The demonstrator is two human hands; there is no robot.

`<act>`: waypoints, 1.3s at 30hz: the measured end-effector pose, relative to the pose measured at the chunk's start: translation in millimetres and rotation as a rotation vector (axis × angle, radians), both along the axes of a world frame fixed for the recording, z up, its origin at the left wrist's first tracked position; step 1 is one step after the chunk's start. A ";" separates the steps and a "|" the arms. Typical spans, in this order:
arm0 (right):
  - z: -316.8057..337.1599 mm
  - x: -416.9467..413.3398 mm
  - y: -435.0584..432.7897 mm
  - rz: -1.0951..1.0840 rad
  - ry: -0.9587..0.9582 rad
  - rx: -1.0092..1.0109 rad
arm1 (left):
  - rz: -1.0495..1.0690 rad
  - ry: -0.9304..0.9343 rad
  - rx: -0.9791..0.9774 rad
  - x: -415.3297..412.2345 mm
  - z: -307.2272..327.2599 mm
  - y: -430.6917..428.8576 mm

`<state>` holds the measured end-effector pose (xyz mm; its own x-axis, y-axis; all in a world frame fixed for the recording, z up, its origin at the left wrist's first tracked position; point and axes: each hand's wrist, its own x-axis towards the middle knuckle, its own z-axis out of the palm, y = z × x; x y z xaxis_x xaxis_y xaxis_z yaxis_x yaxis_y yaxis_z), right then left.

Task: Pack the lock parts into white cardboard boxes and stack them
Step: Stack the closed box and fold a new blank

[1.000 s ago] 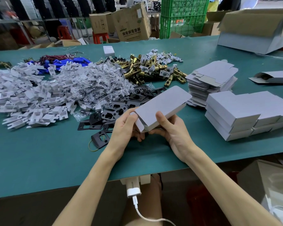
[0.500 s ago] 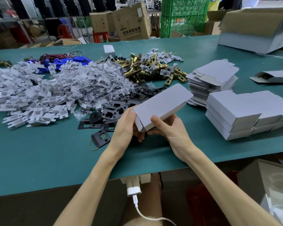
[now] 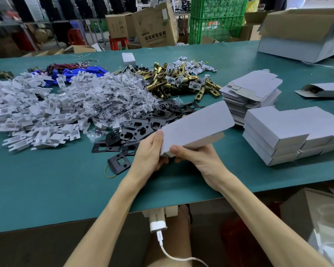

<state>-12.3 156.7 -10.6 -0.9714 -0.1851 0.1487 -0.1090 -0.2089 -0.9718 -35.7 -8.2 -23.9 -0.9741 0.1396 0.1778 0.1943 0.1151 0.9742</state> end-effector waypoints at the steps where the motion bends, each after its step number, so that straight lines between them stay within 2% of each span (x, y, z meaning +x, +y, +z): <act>1: -0.8 -0.1 -0.3 0.006 0.005 0.008 | 0.008 -0.012 0.007 -0.5 -0.2 -0.4; 10: -4.8 2.4 0.5 0.044 0.005 0.072 | 0.081 0.001 0.104 -3.6 -1.1 -2.1; 16: -8.7 1.4 -4.2 0.001 0.022 0.189 | 0.087 -0.026 0.069 -3.5 -1.9 -0.1; 21: -10.4 1.3 -6.4 -0.001 0.019 0.189 | -0.049 -0.031 0.135 1.9 3.4 0.4; 28: -12.0 0.0 -7.1 -0.029 0.063 0.212 | -0.085 -0.055 0.196 0.8 2.5 -0.3; 35: -4.2 0.3 -5.2 0.007 0.040 0.203 | -0.010 -0.089 0.183 -5.6 -4.1 -2.2; 39: -2.8 0.9 -4.4 0.011 0.050 0.185 | 0.047 -0.086 0.092 -8.3 -6.3 -0.6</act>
